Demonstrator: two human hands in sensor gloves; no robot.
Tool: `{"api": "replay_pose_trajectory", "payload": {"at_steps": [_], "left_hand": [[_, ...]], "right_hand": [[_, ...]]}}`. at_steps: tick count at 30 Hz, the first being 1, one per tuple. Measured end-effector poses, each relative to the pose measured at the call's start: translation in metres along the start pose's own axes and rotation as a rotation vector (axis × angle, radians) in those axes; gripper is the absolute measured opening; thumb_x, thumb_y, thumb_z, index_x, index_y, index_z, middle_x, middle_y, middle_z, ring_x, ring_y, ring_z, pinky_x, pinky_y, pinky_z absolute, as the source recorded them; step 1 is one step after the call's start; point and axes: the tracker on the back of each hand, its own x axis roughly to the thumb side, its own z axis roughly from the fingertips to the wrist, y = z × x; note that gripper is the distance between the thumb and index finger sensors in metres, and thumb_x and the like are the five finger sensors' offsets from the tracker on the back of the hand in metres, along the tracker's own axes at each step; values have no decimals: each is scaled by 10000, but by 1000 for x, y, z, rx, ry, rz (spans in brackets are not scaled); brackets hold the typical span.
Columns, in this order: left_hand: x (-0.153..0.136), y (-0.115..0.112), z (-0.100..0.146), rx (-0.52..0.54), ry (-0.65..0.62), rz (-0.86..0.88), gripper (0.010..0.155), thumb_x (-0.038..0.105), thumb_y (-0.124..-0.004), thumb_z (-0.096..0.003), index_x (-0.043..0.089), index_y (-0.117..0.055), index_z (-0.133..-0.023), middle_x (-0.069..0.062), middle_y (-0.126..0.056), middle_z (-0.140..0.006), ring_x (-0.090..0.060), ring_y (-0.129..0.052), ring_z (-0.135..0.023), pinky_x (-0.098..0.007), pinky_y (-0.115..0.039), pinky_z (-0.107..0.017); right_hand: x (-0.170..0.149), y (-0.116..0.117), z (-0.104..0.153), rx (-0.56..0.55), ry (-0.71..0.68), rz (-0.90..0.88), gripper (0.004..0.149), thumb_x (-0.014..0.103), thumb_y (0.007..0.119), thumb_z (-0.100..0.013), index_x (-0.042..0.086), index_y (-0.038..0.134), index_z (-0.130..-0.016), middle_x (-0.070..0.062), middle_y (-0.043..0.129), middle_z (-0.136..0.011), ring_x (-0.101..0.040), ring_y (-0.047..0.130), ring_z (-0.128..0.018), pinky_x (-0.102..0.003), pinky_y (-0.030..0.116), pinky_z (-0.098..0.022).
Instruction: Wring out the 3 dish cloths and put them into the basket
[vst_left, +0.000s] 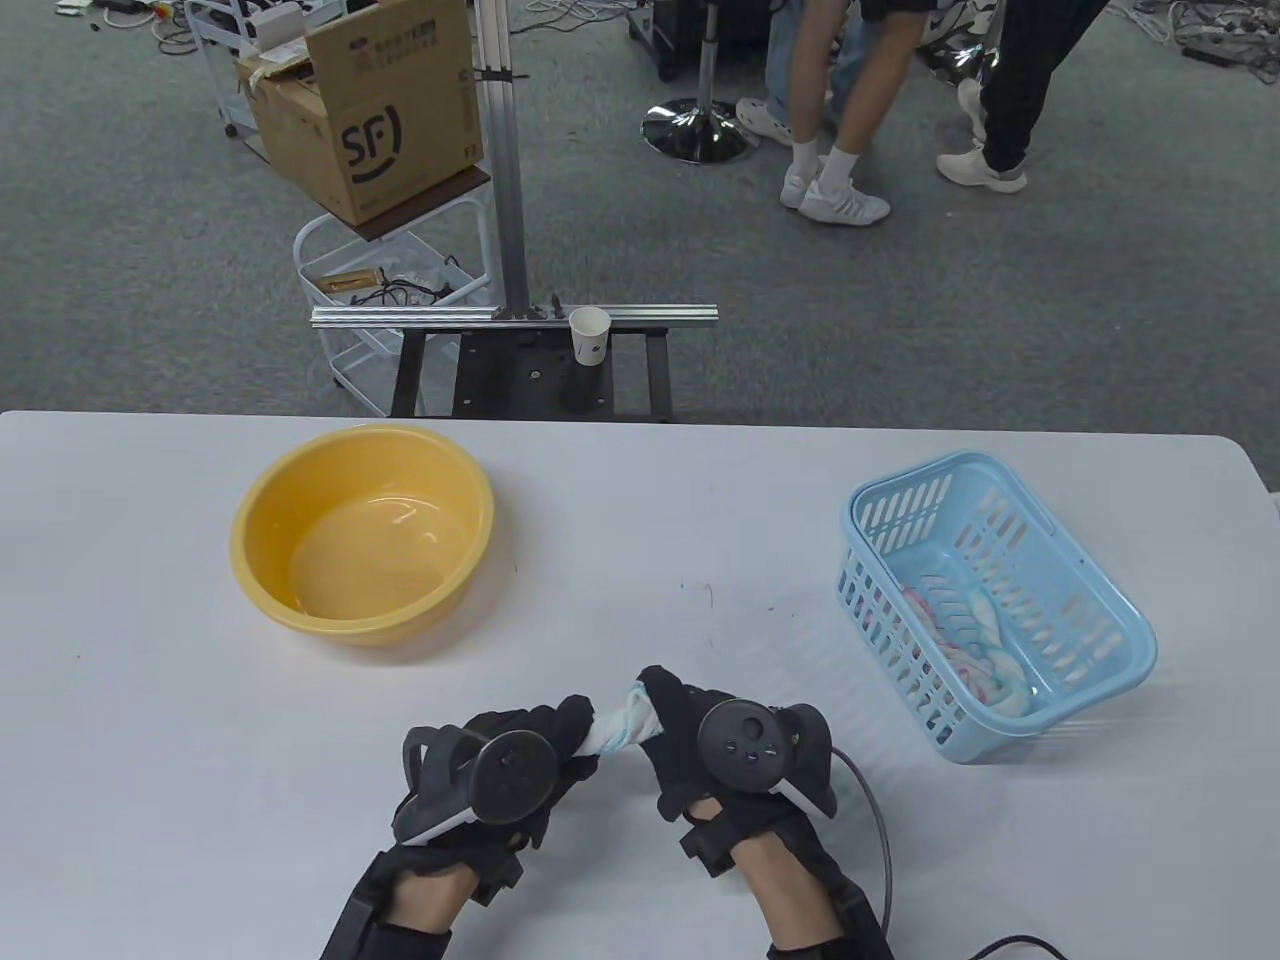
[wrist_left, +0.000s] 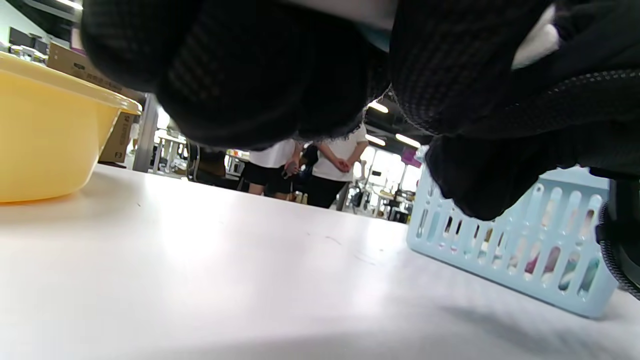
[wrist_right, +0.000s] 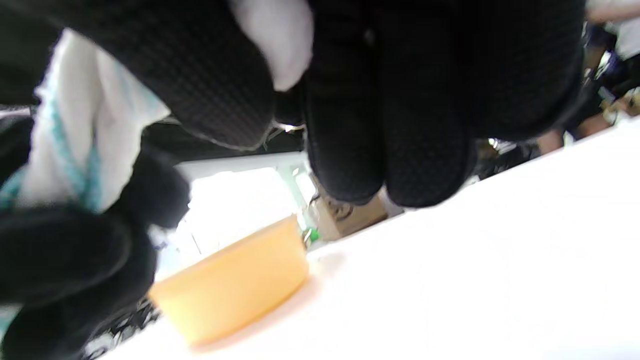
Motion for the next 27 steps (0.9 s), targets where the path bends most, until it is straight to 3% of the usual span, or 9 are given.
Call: {"api": "replay_pose_trajectory", "payload": {"at_steps": [4,8,10,15,21,27], "left_hand": [[-10,5,3,47,35,34,639,463,-911,-405,189,-744,-957,32,-969,-687,-217,-1034,-337,-473,-852,-400],[-17,5,4,71,56,59,648,474,-901,-408,189,-734,-965,31,-965,-700,-218,-1035,-349,-474,-850,-406],[-20,4,4,60,63,66,643,475,-896,-412,186,-737,-963,29,-968,-698,-219,-1034,-352,-475,-852,-404],[-22,-3,2,29,66,85,638,475,-891,-415,183,-740,-961,27,-970,-697,-222,-1037,-351,-476,-852,-405],[-22,-7,2,8,68,99,636,480,-883,-419,183,-739,-962,25,-971,-700,-223,-1039,-356,-477,-853,-407],[-21,-8,2,-8,70,107,632,483,-877,-422,179,-743,-960,23,-973,-696,-224,-1041,-352,-478,-854,-405]], "right_hand": [[-9,-28,2,-135,45,30,529,374,900,-481,135,732,-922,-124,983,-755,-382,1026,-602,-564,823,-482],[-19,-61,0,-271,119,50,558,405,891,-497,178,696,-968,-144,880,-891,-434,889,-798,-617,726,-586],[-29,-84,-3,-297,199,78,589,445,883,-506,199,668,-996,-156,764,-991,-456,755,-910,-655,640,-643],[-64,-144,-3,-414,448,141,649,489,859,-512,186,601,-1025,-163,589,-1086,-473,562,-1009,-696,490,-706],[-115,-170,15,-312,886,94,746,542,827,-524,122,510,-1053,-179,350,-1149,-481,286,-1072,-724,298,-736],[-143,-166,33,-257,1029,118,836,579,821,-517,107,413,-1074,-175,282,-1156,-474,233,-1076,-726,247,-735]]}}
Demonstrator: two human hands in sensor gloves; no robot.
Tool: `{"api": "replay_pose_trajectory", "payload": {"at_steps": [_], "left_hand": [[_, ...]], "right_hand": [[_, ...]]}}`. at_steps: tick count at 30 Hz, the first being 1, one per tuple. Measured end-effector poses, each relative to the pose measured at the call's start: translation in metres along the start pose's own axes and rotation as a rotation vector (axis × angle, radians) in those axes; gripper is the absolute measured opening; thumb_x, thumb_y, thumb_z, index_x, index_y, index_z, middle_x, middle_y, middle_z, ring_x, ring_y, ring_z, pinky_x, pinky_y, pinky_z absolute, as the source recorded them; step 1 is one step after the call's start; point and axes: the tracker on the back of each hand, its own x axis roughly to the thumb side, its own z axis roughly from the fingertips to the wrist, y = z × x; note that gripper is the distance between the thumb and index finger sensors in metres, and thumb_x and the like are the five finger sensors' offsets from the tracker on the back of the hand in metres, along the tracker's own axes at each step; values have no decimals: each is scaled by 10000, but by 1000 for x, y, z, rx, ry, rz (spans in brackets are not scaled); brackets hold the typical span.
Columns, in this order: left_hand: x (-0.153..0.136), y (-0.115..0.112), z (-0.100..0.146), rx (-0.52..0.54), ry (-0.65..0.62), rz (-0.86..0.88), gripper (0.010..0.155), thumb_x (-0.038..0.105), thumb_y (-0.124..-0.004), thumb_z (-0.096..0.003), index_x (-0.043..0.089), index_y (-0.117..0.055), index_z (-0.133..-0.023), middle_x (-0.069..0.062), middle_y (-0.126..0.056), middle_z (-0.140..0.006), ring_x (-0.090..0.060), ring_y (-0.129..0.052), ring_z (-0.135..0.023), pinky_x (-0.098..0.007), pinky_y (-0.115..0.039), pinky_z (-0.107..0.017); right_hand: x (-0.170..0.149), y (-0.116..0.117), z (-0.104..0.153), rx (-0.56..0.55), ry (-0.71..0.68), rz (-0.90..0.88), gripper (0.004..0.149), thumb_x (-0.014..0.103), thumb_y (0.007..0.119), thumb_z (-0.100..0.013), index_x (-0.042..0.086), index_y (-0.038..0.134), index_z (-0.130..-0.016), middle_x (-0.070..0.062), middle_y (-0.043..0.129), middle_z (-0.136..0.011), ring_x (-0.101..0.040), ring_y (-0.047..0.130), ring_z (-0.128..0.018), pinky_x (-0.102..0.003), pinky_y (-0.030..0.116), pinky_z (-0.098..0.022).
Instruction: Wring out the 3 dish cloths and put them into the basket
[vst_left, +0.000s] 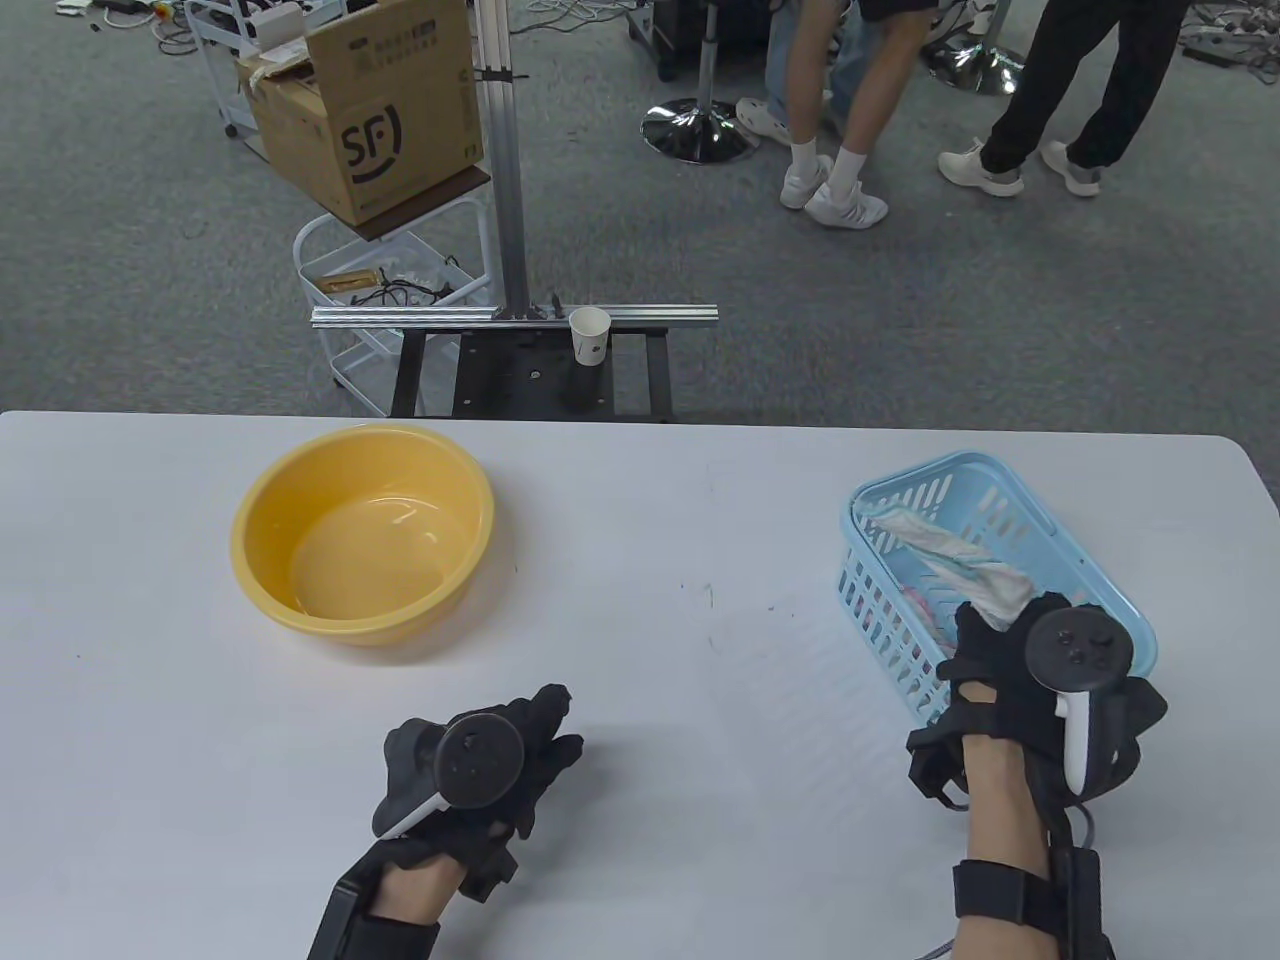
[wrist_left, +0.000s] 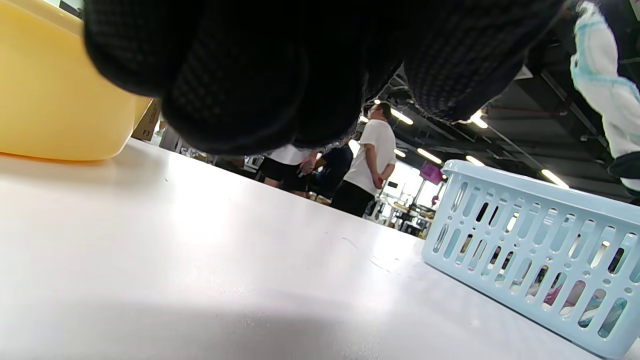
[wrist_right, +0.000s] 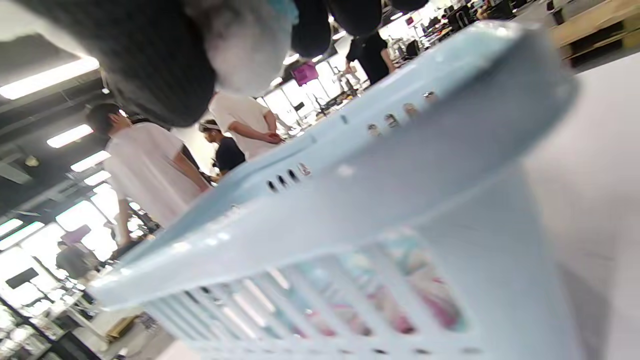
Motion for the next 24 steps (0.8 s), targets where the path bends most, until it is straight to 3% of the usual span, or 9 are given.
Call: {"api": "replay_pose_trajectory", "payload": {"at_steps": [12,18,24], "left_hand": [[-2,0,0,-23,20,16,626,491,-865,-427,175,-751,-955,22,-980,-687,-225,-1042,-345,-478,-856,-398],[-3,0,0,-19,32,14,636,498,-861,-427,178,-741,-963,18,-975,-709,-231,-1046,-368,-481,-854,-411],[-7,1,1,0,68,-18,691,523,-847,-429,216,-670,-1022,22,-925,-836,-252,-1045,-507,-495,-833,-486]], "right_hand": [[-16,7,-5,40,32,47,880,613,818,-500,96,400,-1077,-176,262,-1160,-463,211,-1082,-717,233,-740],[-2,6,4,9,-81,22,843,613,807,-502,121,433,-1076,-174,291,-1158,-463,237,-1082,-718,248,-738],[30,14,25,-36,-296,57,833,631,784,-503,133,442,-1076,-176,315,-1156,-466,276,-1080,-722,281,-733]]}}
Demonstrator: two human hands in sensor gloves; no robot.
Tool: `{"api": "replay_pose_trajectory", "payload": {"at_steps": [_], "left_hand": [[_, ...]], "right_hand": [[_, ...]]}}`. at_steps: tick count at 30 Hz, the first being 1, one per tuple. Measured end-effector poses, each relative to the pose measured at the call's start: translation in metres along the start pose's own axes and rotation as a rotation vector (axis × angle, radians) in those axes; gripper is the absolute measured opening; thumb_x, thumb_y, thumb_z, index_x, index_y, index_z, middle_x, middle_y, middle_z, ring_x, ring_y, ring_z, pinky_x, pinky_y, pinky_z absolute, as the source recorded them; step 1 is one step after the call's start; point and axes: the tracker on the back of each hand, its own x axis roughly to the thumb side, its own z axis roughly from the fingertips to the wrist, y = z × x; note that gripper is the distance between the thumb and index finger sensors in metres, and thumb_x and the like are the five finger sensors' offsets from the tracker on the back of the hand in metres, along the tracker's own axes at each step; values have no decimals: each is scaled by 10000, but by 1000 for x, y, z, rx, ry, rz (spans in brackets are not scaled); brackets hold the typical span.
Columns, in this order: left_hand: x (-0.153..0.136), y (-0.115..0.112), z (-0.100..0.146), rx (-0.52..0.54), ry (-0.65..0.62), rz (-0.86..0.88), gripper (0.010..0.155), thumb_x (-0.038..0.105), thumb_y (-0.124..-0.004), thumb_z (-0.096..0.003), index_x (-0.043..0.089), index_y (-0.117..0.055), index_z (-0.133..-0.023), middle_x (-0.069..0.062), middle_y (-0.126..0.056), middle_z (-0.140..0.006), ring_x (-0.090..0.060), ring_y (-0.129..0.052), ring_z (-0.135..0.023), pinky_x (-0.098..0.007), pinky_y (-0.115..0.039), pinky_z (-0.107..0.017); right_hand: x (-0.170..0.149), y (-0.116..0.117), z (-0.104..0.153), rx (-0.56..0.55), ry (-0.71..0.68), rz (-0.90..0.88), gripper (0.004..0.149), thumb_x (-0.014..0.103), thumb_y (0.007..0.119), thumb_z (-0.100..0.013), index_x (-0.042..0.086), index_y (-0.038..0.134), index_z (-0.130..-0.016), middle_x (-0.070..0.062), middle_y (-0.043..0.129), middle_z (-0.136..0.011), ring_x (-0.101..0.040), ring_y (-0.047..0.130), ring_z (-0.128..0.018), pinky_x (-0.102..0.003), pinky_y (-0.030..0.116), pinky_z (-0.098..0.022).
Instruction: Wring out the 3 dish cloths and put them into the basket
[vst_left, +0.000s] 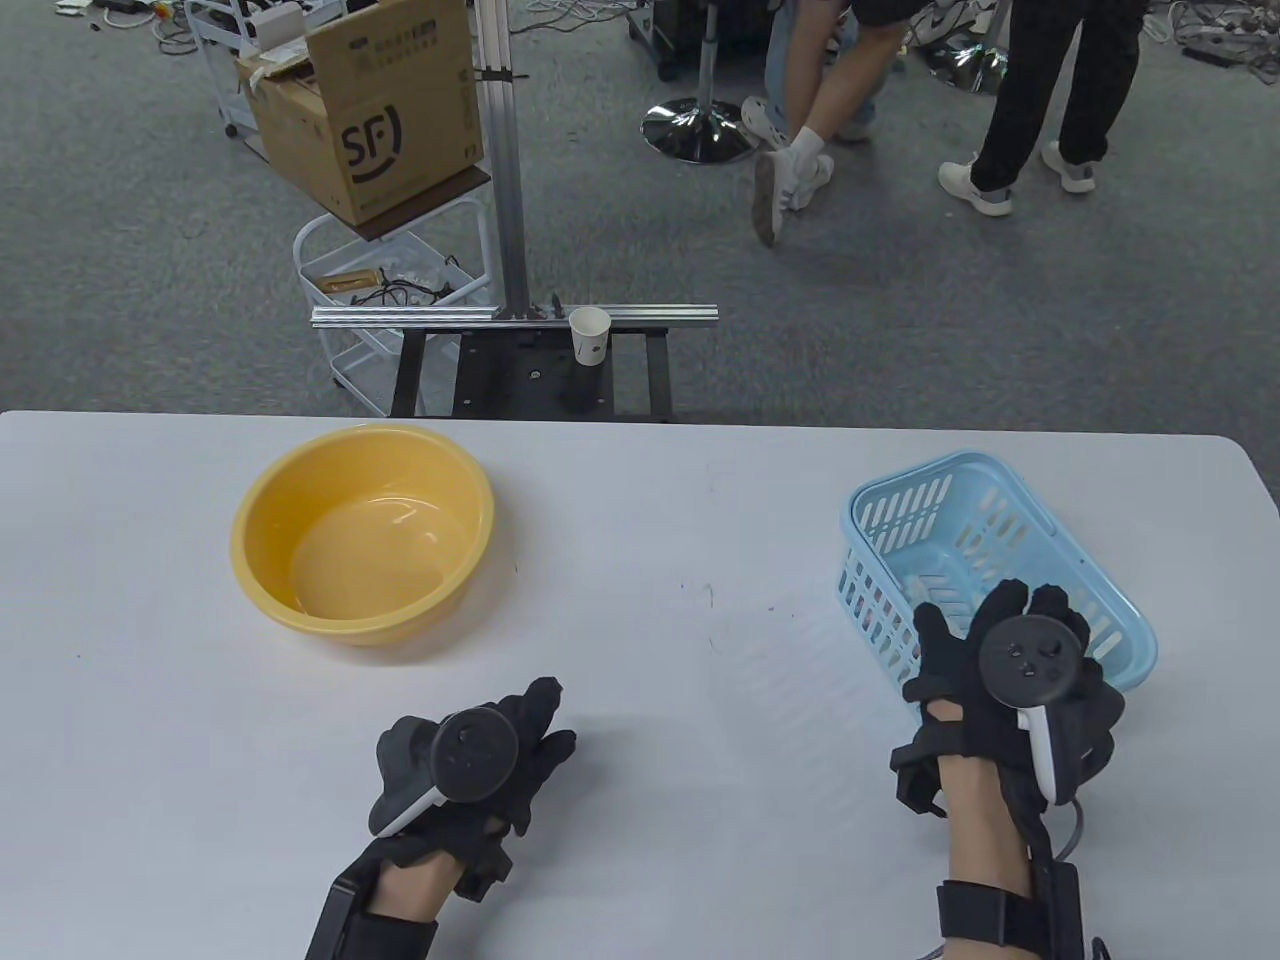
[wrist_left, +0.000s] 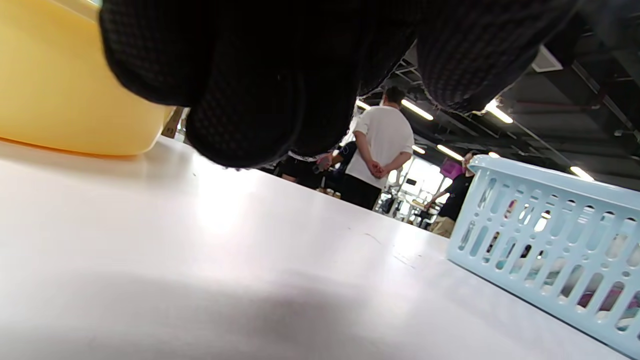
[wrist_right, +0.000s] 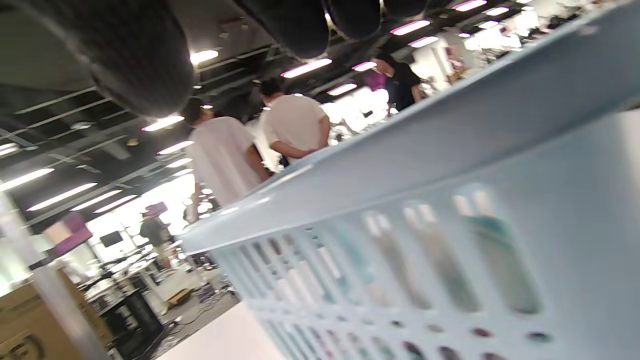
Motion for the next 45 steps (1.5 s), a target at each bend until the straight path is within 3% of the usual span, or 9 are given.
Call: {"api": "replay_pose_trajectory", "payload": {"at_steps": [9,18,30,45], "left_hand": [[-12,6,1,41,74,-30,819,580,-809,-434,302,-436,-1108,57,-644,-1079,-284,-837,-914,-543,-705,-663],[-22,6,1,44,111,-28,831,584,-794,-452,341,-366,-1121,76,-376,-1171,-274,-469,-1130,-591,-462,-796],[-34,3,1,12,172,-40,892,600,-787,-443,364,-270,-1130,131,-149,-1183,-220,-100,-1157,-587,-160,-811],[-40,0,3,-48,250,-85,962,674,-762,-428,401,-153,-1120,158,-57,-1170,-192,17,-1133,-580,-60,-786]], "right_hand": [[63,36,33,27,-365,-6,845,655,754,-512,157,393,-1091,-165,293,-1166,-476,304,-1078,-737,315,-717],[92,96,72,92,-590,-48,838,656,747,-514,214,350,-1104,-144,255,-1181,-468,263,-1094,-744,288,-711],[94,144,99,185,-723,-12,846,670,725,-512,228,314,-1105,-143,203,-1180,-465,211,-1095,-738,257,-705],[86,152,103,238,-730,28,872,687,701,-512,222,259,-1102,-149,133,-1166,-440,125,-1090,-731,212,-697]]}}
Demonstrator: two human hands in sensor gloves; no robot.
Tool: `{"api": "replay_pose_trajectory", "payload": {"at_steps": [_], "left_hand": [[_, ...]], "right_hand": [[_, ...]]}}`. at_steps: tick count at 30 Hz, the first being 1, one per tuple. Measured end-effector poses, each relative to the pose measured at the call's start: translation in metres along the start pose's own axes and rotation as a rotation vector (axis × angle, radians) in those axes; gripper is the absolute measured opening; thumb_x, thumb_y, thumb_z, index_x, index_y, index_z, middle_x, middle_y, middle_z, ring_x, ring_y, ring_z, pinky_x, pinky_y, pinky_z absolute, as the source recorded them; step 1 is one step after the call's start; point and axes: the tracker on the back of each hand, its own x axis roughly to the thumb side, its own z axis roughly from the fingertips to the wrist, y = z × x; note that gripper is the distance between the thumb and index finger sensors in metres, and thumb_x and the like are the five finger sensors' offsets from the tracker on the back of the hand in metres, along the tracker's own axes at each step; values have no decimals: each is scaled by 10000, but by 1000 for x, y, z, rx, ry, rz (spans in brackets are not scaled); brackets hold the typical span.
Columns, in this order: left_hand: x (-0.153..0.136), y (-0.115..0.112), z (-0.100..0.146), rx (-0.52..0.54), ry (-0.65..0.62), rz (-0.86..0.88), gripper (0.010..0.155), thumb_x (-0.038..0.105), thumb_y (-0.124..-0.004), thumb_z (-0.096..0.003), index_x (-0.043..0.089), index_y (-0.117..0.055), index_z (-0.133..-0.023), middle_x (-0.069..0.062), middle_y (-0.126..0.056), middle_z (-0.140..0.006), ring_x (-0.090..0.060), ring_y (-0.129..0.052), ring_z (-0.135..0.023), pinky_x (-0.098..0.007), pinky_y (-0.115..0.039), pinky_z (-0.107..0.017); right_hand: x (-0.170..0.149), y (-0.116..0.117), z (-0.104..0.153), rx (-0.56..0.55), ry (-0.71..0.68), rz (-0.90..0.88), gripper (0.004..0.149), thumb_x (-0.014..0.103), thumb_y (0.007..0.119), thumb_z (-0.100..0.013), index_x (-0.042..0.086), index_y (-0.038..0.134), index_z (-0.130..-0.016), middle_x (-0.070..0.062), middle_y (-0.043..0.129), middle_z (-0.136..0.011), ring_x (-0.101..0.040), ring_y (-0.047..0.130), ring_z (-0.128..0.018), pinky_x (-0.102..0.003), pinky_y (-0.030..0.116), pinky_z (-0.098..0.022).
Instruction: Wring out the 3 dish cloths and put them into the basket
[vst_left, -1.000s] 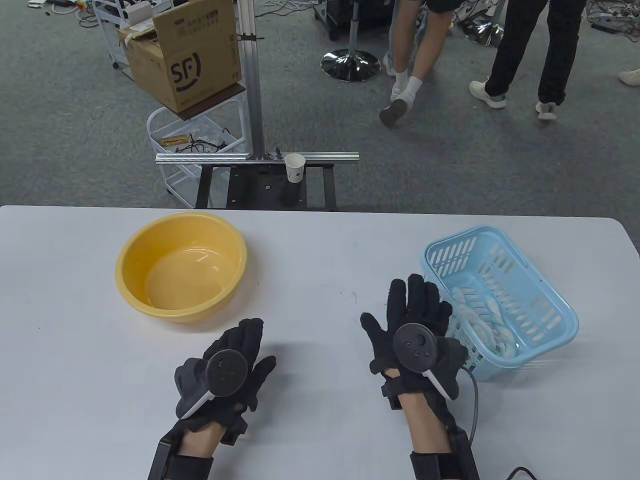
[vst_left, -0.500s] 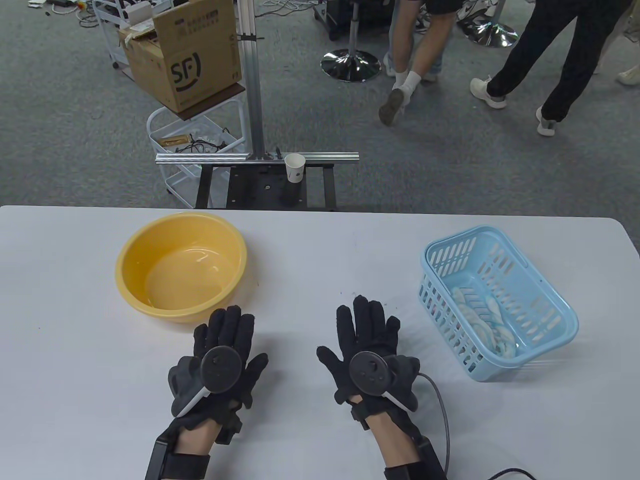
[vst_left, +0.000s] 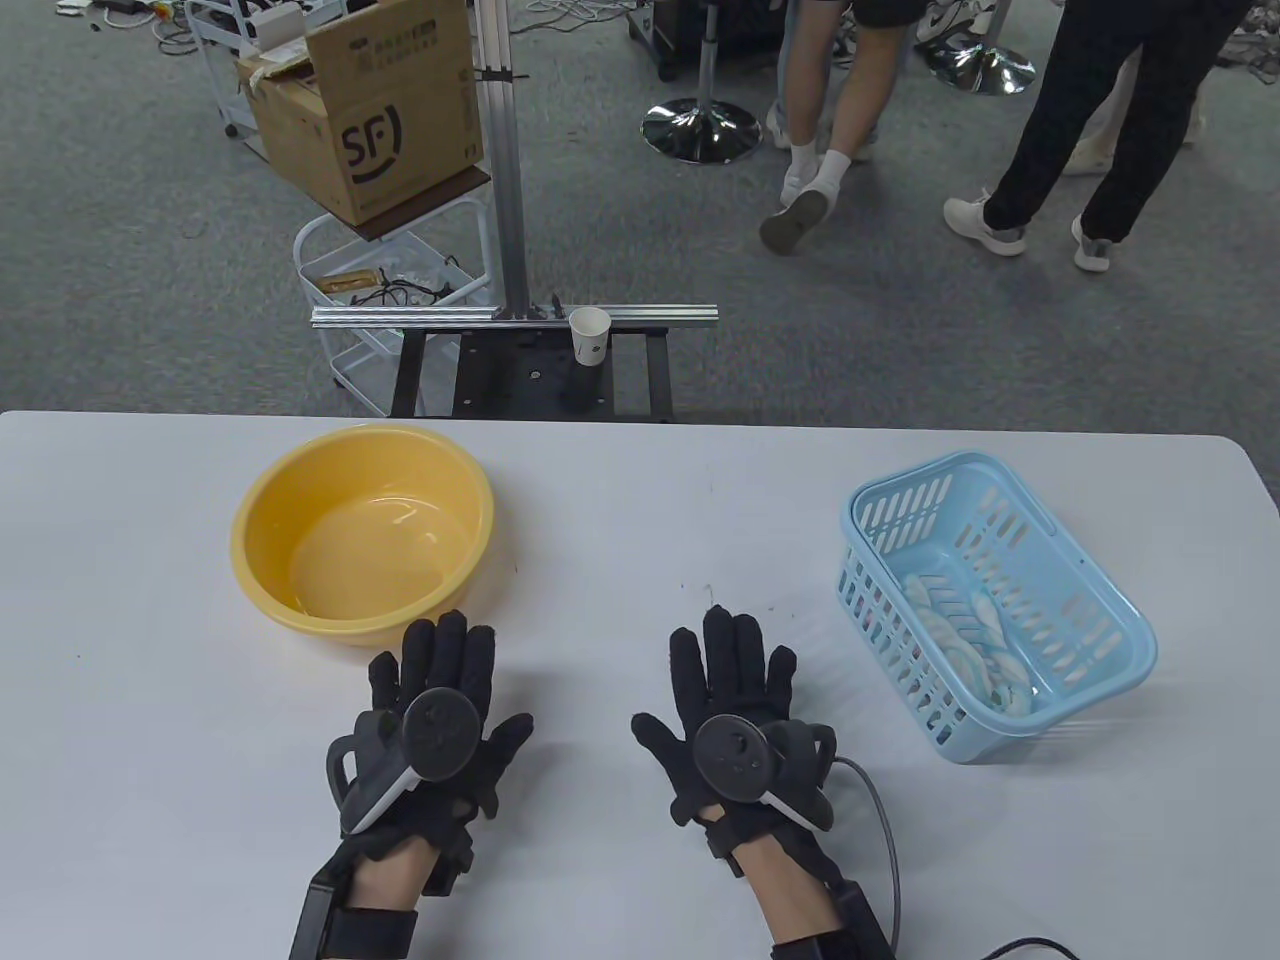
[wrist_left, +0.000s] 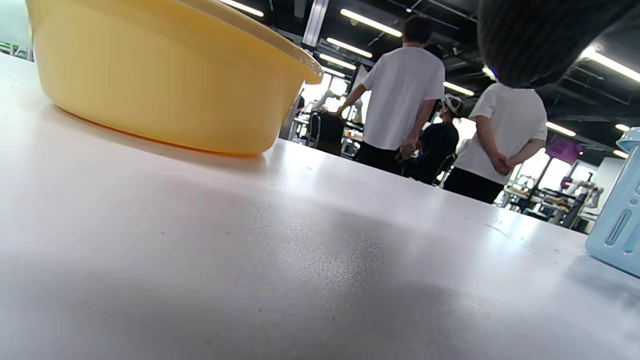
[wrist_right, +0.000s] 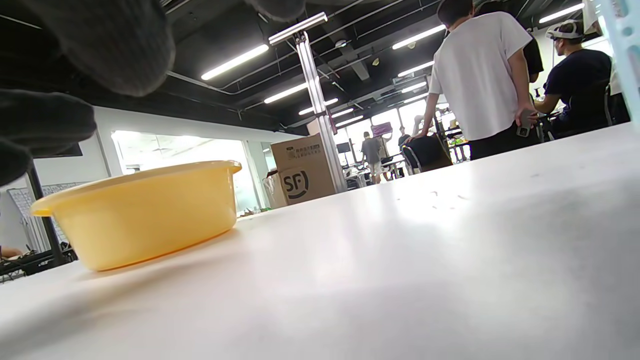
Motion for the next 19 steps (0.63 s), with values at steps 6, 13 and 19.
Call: {"api": "replay_pose_trajectory", "payload": {"at_steps": [6,13,19], "left_hand": [[-1,0,0,-16,15,2,970,684,-757,-423,403,-141,-1117,162,-48,-1168,-187,28,-1131,-581,-48,-783],[-1,-1,-1,-19,14,-6,960,683,-755,-424,399,-157,-1120,159,-66,-1173,-191,8,-1137,-585,-55,-786],[0,-2,-1,-23,15,-14,951,677,-755,-427,397,-169,-1122,157,-77,-1175,-195,-4,-1139,-587,-59,-786]], "right_hand": [[-1,0,0,13,9,5,879,691,697,-510,221,245,-1101,-154,118,-1163,-449,120,-1086,-731,209,-697],[-3,-1,2,22,33,-4,879,688,698,-511,214,250,-1101,-160,125,-1163,-457,131,-1086,-735,217,-697],[-4,0,3,32,47,1,877,684,696,-514,208,253,-1101,-161,133,-1165,-458,133,-1087,-737,223,-698]]}}
